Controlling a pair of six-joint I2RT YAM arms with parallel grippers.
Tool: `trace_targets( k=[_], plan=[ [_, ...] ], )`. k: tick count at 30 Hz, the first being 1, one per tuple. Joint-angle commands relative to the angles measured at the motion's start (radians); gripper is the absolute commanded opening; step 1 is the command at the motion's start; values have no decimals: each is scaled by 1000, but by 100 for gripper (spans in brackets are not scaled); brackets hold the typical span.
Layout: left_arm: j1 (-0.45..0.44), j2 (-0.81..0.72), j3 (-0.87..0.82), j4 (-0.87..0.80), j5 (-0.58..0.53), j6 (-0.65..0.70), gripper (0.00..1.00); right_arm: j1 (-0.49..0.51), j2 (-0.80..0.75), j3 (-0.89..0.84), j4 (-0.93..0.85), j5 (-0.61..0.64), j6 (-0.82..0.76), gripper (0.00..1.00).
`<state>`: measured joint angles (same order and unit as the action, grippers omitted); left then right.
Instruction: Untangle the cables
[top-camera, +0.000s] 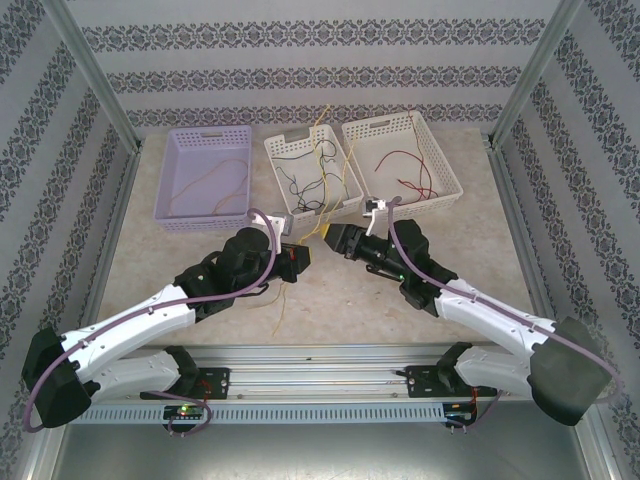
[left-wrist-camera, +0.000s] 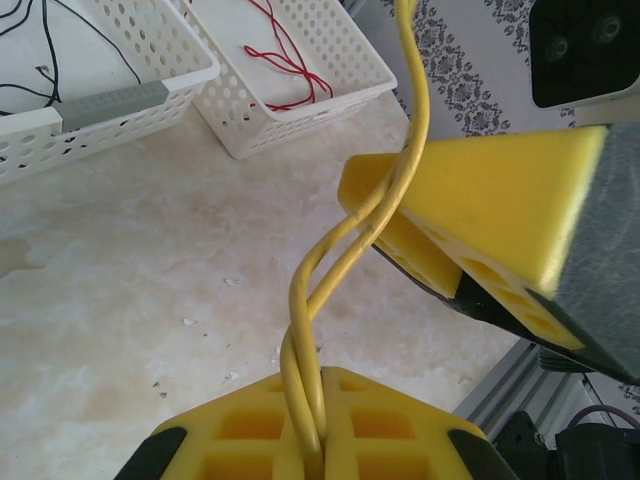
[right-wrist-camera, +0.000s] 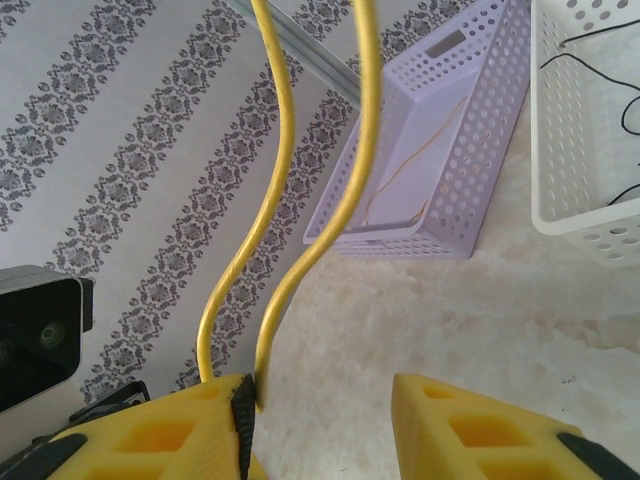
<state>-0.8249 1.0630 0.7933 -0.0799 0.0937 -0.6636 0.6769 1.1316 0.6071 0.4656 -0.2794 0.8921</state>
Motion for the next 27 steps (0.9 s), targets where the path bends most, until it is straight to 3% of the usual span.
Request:
trace_targets(
  k=[1,13,21,27],
  plan=[
    [-11,-4,-13,42,-3,-8,0,12,15,32,54,3,4,39],
    [-11,5,-18,55,12,-14,0,29,75,76,93,6,8,38],
    [-11,-10,-5,40,17,8,0,37,63,72,79,39,-20,4],
    [-10,-48,23,5,16,52,28,32,2,32,39,117,-51,0]
  ],
)
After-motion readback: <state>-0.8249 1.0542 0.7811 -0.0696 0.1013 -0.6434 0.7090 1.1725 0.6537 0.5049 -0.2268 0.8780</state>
